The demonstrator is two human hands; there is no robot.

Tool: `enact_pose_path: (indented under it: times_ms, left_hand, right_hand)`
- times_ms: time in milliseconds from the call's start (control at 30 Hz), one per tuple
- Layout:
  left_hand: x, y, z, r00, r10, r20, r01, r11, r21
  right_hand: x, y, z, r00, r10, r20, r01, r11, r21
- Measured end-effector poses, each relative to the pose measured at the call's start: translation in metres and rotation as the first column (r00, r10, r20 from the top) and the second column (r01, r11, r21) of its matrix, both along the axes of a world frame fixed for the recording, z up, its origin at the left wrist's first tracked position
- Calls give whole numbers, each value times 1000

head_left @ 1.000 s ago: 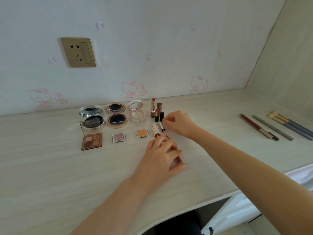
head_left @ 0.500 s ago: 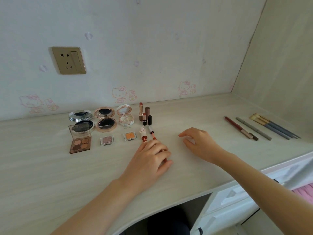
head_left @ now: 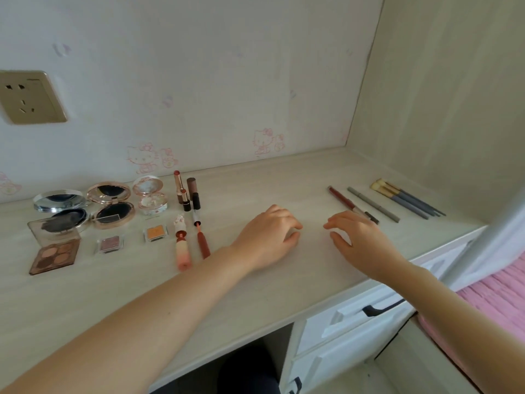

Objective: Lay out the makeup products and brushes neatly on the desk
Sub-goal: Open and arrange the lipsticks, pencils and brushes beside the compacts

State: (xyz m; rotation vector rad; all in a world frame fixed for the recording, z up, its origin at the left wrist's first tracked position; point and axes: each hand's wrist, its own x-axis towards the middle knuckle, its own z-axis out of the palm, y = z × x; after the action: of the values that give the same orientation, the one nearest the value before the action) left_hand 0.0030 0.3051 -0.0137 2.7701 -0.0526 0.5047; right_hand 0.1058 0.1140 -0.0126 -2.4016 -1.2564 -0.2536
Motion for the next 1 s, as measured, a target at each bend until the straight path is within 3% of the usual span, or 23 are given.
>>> enact_pose_path:
  times_ms: [333,467,600,700,1000]
  left_hand:
    - [113,-25,-2,990,61,-126,-81,984,-157]
    - [143,-30,2,972,113,-205,-162,957,-241]
    - [161,-34,2,929,125,-349,-205,958,-202]
    - [164,-34,2,933,148,-328,-214,961,-175]
    - [145,-21,-2,972,163,-172,-215,909,-358]
  right_hand:
    - [50,-33,-12,956,-294,4,293,954,64]
    - [58,-29,-12,942,-334,-19,335,941,51]
    - [60,-27,-15,948,-318,20,317,948,42]
    - [60,-26,-17,950,-308,40,306,950,63]
    - [56,-24,-21,926,-322,197,306,946,105]
